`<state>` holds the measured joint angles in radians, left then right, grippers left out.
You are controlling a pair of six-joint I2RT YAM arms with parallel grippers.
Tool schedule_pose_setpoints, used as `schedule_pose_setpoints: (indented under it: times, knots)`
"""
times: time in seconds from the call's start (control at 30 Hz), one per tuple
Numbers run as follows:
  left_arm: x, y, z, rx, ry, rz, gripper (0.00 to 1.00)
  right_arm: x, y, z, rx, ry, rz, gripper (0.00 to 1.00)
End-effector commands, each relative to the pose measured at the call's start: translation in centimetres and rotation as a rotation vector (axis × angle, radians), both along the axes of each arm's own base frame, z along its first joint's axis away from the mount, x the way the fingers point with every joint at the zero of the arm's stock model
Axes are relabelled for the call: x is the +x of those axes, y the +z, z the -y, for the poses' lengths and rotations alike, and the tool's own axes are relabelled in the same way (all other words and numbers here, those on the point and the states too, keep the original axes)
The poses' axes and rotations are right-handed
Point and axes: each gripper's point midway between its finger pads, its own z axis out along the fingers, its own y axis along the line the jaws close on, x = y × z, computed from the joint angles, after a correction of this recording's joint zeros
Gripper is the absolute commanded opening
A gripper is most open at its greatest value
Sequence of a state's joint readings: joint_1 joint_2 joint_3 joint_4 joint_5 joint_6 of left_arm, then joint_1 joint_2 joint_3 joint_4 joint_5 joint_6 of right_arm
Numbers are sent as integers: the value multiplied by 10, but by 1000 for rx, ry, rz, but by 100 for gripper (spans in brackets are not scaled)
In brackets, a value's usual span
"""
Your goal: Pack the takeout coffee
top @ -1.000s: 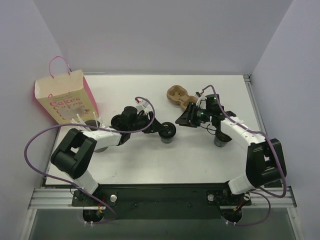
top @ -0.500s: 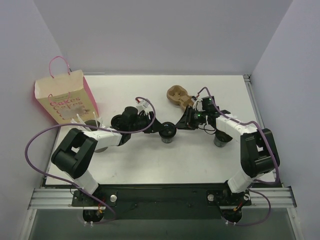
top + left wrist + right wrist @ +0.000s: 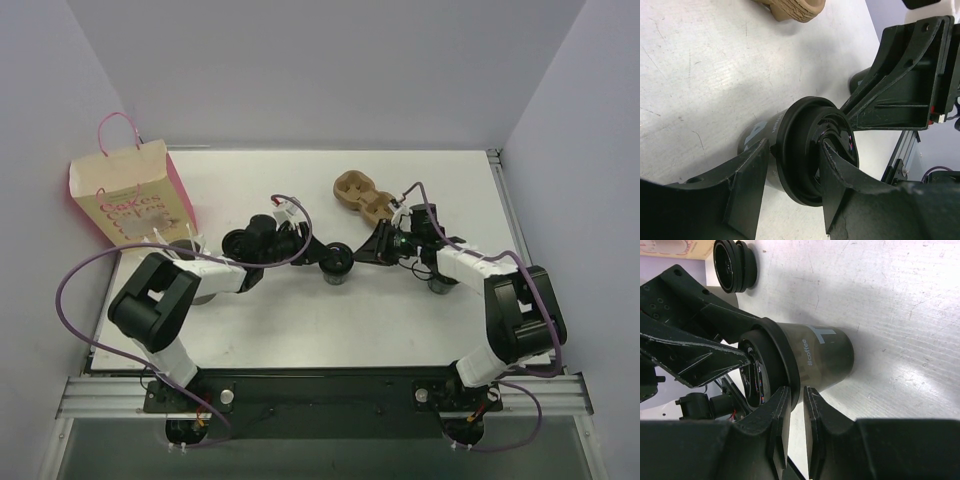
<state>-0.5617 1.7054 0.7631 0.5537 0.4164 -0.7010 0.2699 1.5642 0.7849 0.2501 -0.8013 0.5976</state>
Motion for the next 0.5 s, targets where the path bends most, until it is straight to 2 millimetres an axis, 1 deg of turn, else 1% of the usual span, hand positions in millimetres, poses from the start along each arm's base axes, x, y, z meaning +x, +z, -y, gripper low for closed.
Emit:
schedule_pose_setpoints:
  times: [0.0,0.03,0.13,0.17,0.23,0.27,0.3,0.33,0.37,0.4,0.43,0.47]
  knots:
    - [-57,-128,-58,358,52,-300,52,-36,-59,20,-128,-46,-146,17]
    - [-60,-131,-60,366,55,-307,52,-36,-60,20,-123,-58,-143,16]
    - [-62,-136,-62,372,56,-313,52,-40,-73,23,-126,-83,-170,17]
    - [-61,-135,-60,364,50,-304,52,-40,-73,22,-117,-83,-172,17]
    - [-62,-132,-57,350,30,-298,52,-37,-64,18,-95,-75,-147,19]
    - [-60,-130,-55,344,20,-282,52,-34,-56,17,-84,-70,-127,20]
    - [-59,-127,-52,336,8,-273,52,-30,-41,14,-64,-63,-88,21]
    - [-58,-125,-51,333,0,-266,52,-29,-33,15,-61,-65,-87,22]
    - [-58,-124,-50,339,-13,-254,52,-21,-17,13,-48,-63,-47,24]
    - [-55,-120,-48,334,-23,-242,52,-17,0,13,-37,-60,-2,25]
    - [-55,-119,-47,335,-30,-236,52,-16,6,16,-37,-62,-3,28]
    - [-55,-120,-47,344,-42,-227,52,-10,21,15,-28,-56,33,34]
